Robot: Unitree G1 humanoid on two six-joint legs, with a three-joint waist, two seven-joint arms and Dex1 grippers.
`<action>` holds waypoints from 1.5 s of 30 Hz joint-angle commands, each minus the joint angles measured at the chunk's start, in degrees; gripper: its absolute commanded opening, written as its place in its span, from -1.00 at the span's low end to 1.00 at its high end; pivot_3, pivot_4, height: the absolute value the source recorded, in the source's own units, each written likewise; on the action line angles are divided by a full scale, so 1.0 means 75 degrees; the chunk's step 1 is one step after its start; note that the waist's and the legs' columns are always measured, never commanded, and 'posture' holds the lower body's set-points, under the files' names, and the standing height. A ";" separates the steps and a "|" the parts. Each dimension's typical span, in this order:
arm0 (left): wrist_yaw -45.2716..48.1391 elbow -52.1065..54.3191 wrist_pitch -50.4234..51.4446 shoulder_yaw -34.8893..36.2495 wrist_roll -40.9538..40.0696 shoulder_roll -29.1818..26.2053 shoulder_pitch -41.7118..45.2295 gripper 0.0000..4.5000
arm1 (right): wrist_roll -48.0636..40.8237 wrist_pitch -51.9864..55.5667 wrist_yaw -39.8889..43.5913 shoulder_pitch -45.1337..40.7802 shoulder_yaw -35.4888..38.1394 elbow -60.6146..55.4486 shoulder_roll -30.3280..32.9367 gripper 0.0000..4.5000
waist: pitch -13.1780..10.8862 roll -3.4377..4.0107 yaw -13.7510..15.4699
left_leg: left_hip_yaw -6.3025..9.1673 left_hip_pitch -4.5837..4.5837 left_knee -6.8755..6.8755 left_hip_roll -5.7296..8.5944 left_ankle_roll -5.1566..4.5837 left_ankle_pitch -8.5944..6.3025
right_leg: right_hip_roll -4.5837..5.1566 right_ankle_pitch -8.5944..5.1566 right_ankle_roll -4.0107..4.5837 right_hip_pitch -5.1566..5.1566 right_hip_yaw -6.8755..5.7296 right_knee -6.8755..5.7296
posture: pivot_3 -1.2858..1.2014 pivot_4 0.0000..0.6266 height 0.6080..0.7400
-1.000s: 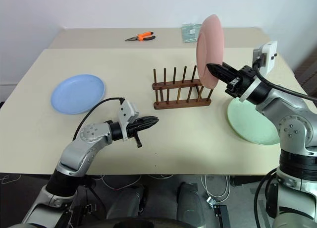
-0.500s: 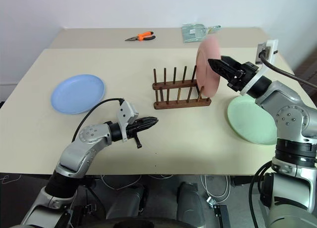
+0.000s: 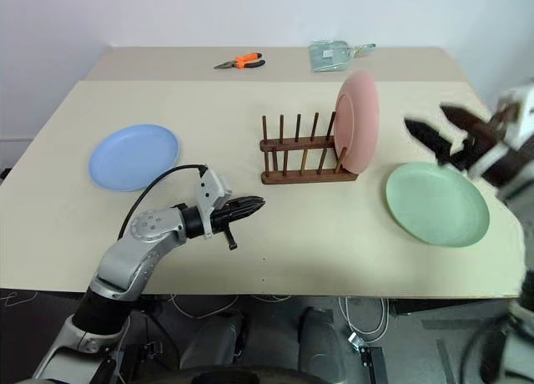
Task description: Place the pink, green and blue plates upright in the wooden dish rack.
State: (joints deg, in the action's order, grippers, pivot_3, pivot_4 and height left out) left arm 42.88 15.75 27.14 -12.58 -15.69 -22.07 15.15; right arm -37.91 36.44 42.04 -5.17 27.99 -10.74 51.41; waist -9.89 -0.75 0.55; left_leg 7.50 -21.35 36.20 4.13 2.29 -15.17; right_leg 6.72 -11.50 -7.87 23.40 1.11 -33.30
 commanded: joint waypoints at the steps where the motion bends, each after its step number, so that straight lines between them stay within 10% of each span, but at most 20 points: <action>1: 0.0160 0.0076 -0.0179 -0.0119 -0.0048 0.0030 0.0149 -0.93 | 0.0793 -0.0181 -0.0048 0.0789 -0.0678 -0.1179 0.0163 0.98 | 0.0000 0.0014 -0.0085 | -0.0015 0.0001 0.0004 -0.0002 0.0000 0.0000 | 0.0001 -0.0018 -0.0003 0.0003 0.0009 -0.0003 | 0.03 -0.52 1.00; 8: 0.0284 -0.0125 -0.0244 -0.0243 -0.0021 0.0128 0.0352 -0.93 | 0.2986 -0.0287 -0.1416 0.1185 -0.2248 -0.0865 -0.0063 0.88 | 0.0000 0.0010 -0.0129 | -0.0024 0.0000 0.0018 -0.0003 0.0000 0.0000 | 0.0003 -0.0020 0.0007 0.0001 0.0018 -0.0004 | 0.03 -0.52 1.00; 17: 0.0326 -0.0153 -0.0291 -0.0232 0.0001 0.0099 0.0329 -0.93 | 0.3386 -0.0300 -0.1769 0.0770 -0.2025 -0.0343 -0.0396 -0.95 | -0.0001 0.0007 -0.0009 | -0.0019 -0.0001 0.0016 0.0000 0.0000 0.0000 | 0.0003 -0.0019 0.0008 0.0002 0.0018 -0.0001 | 0.03 -0.52 1.00; 25: 0.0218 -0.0383 -0.0511 -0.0017 0.0029 0.0077 0.0345 -0.93 | 0.2426 -0.0678 -0.1814 -0.0979 -0.0393 -0.0706 -0.0530 -0.98 | -0.0008 0.0020 -0.0014 | -0.0022 -0.0001 0.0017 0.0000 0.0000 0.0000 | 0.0003 -0.0018 0.0006 0.0003 0.0020 -0.0002 | 0.03 -0.52 1.00; 30: 0.0110 -0.0686 -0.0790 0.0248 0.0072 0.0019 0.0393 -0.93 | -0.1330 0.0829 -0.2046 -0.3764 0.0798 -0.1155 -0.1174 -0.98 | -0.0015 0.0025 -0.0028 | -0.0013 0.0001 0.0009 -0.0005 -0.0001 0.0001 | -0.0003 -0.0011 0.0012 0.0004 0.0017 -0.0004 | 0.03 -0.52 1.00; 38: 0.0034 -0.0660 -0.0933 0.0445 0.0018 -0.0021 0.0281 -0.93 | -0.5446 0.1715 -0.3474 -0.5085 -0.0184 -0.1763 -0.2592 -0.98 | -0.0009 0.0012 0.0013 | 0.0016 -0.0011 0.0004 -0.0002 -0.0001 0.0001 | 0.0004 0.0002 0.0031 0.0002 -0.0002 0.0011 | 0.03 -0.52 1.00; 45: -0.0066 -0.0408 -0.0908 0.0383 0.0042 -0.0001 0.0076 -0.93 | -0.5475 0.1614 -0.4485 -0.4599 -0.1046 -0.1032 -0.3545 -0.98 | -0.0009 0.0014 0.0017 | 0.0017 -0.0010 0.0003 0.0002 0.0000 0.0001 | 0.0002 0.0005 0.0026 0.0008 -0.0003 0.0003 | 0.03 -0.52 1.00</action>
State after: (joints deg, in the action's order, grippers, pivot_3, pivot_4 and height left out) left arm 42.55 9.90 20.97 -10.06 -15.18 -22.16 15.83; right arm -77.68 49.68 9.29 -39.28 19.56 -18.41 25.29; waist -9.96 -0.64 0.68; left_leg 7.63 -21.42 36.22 4.15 2.28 -15.17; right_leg 6.73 -11.44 -7.71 23.47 1.09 -33.28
